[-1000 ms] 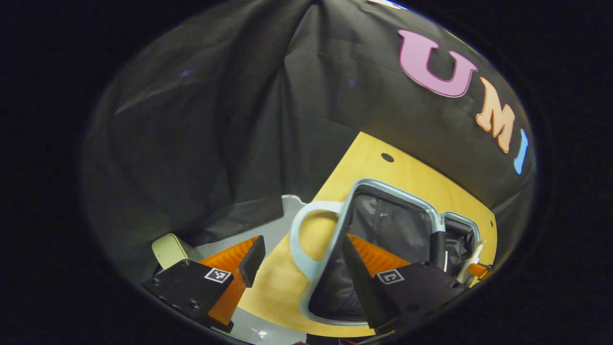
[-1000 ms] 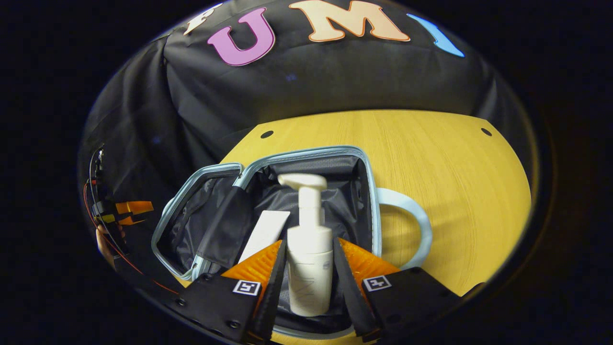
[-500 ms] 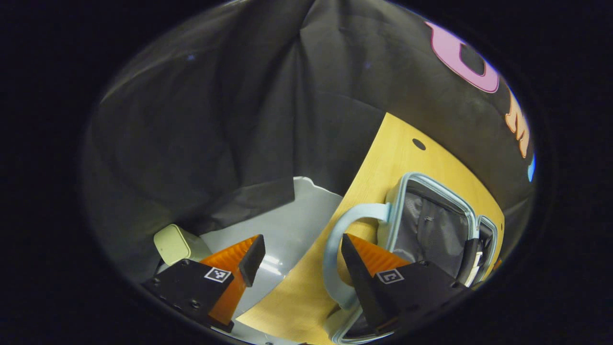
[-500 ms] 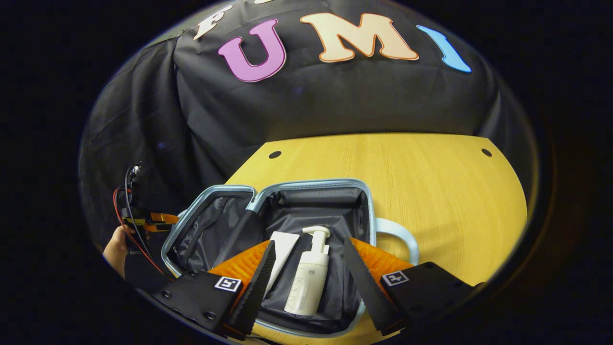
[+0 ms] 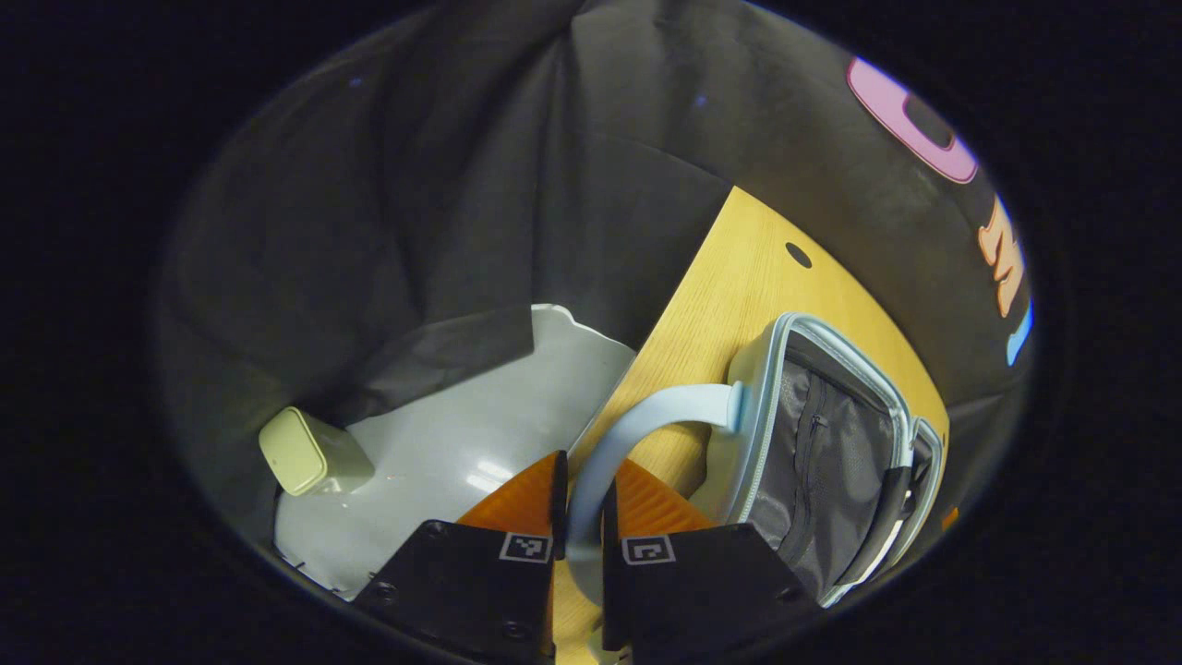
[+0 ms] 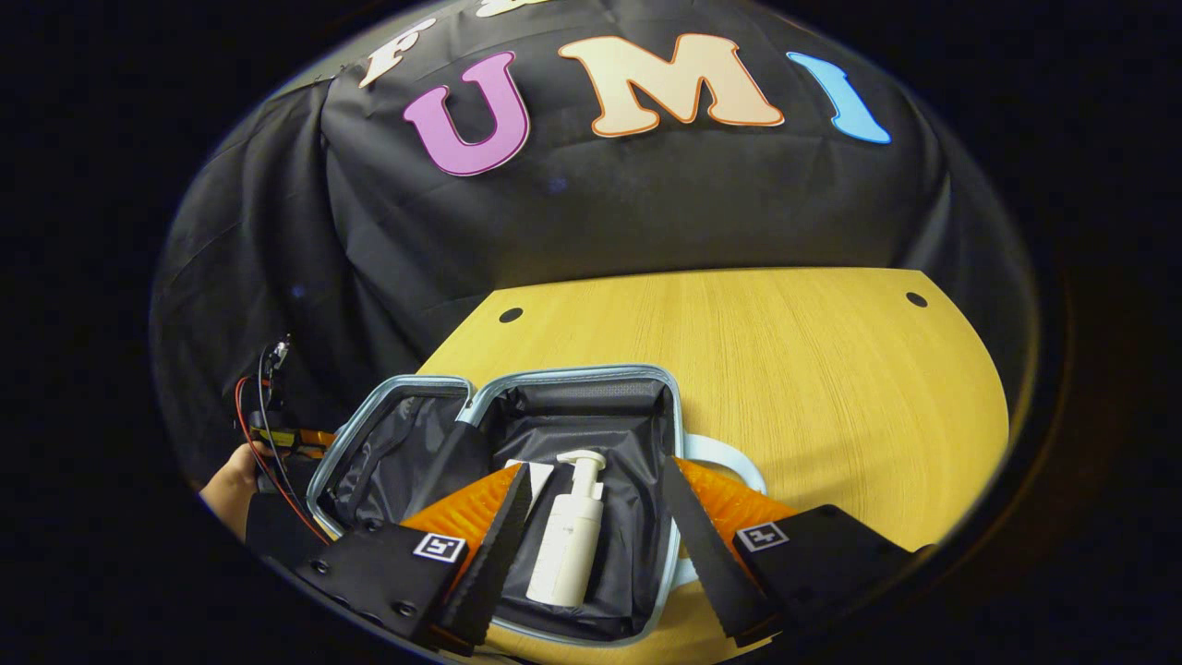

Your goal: First open the suitcase, pack the skin care products into it, and then close the suitcase.

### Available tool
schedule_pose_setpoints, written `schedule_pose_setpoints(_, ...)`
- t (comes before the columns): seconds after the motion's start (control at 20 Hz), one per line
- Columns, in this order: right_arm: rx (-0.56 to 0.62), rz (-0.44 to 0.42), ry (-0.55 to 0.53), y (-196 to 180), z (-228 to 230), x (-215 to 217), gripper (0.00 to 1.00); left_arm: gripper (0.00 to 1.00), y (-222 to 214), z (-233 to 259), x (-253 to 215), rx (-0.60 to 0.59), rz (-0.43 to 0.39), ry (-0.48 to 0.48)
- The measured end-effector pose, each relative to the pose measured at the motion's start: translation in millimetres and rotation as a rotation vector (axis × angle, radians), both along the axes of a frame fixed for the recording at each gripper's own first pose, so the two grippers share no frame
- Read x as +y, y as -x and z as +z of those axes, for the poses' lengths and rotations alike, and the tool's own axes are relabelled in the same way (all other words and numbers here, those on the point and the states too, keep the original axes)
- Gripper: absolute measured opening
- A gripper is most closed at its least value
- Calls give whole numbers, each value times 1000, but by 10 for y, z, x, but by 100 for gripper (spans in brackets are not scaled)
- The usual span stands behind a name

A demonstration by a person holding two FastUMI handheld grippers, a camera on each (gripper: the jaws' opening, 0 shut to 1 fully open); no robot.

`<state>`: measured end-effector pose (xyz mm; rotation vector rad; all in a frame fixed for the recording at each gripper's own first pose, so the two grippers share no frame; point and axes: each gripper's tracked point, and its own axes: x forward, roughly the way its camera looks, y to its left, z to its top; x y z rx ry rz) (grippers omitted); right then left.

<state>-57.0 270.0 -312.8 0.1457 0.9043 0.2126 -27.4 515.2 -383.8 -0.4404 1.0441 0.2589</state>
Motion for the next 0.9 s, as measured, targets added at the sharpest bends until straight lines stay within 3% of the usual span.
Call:
schedule_pose_setpoints(0.2,-19,22,-13,-2,58,5,91,1,-38,290,-30,-45,-39,-38)
schedule_pose_setpoints(0.5,-107,86,-23,-35,308,-15,91,0,-82,1021,-129,-191,-73,-107)
schedule_pose_setpoints(0.9,-261,170,-11,-105,784,-298,91,0,-113,2020,-755,-349,-92,-152)
